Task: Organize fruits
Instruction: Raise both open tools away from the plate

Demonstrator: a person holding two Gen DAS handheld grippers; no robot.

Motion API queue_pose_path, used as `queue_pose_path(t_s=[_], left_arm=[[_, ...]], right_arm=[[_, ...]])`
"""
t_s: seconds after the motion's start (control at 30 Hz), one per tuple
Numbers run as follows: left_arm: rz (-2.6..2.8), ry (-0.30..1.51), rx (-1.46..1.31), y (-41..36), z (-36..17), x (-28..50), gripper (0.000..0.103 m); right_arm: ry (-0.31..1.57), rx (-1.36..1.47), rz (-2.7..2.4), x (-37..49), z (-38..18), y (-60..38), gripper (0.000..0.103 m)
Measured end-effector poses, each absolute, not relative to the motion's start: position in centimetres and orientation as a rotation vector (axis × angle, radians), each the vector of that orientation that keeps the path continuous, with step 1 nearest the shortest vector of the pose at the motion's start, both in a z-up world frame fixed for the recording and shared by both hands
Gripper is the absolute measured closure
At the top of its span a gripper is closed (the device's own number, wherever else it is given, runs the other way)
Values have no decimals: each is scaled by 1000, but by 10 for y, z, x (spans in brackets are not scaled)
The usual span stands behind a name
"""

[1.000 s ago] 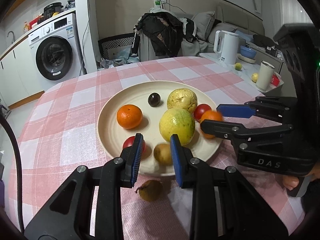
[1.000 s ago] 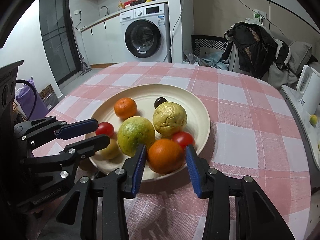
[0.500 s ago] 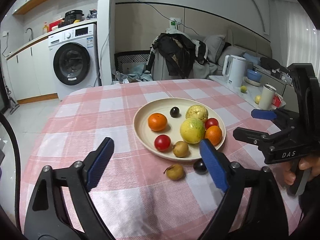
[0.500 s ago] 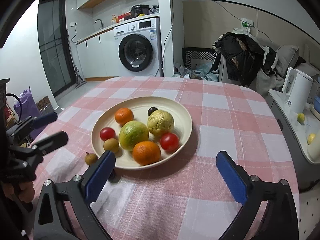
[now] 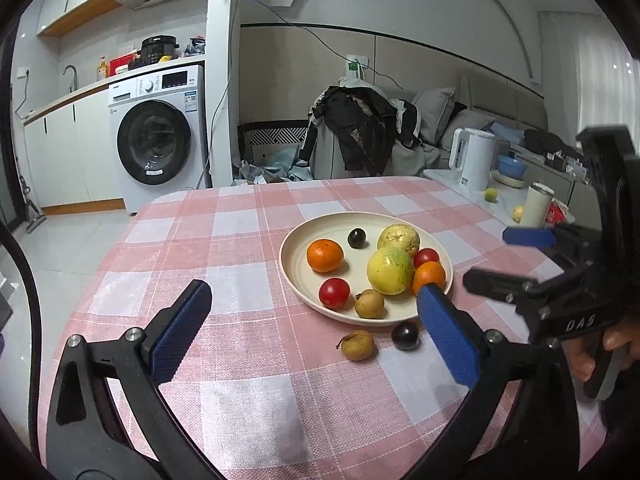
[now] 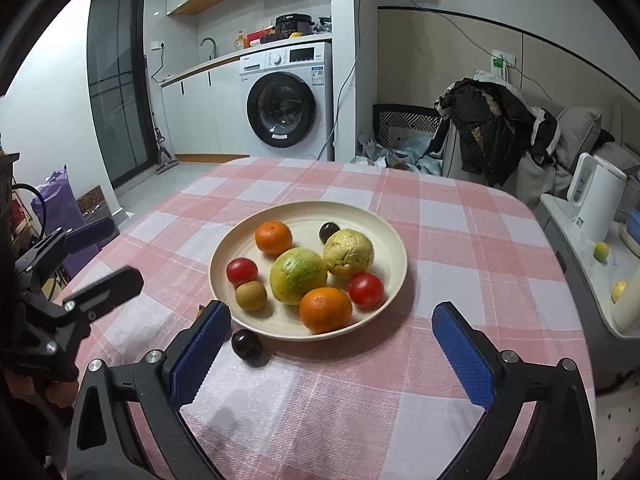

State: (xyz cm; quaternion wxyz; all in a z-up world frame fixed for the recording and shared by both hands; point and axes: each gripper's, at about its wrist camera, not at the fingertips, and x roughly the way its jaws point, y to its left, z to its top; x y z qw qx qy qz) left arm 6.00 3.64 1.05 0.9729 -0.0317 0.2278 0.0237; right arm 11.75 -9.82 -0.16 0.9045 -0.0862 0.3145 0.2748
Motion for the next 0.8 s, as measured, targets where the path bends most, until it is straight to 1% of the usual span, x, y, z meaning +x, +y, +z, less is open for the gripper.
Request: queue_pose_path(t_s=[0.47,0.8], left_arm=[[70,459,-71,41,4,63,0],[65,465,-69,40,1,66,0]], right_arm=[[796,-172,567,129,-34,-85,0],[831,-206,591,126,-45,-72,0]])
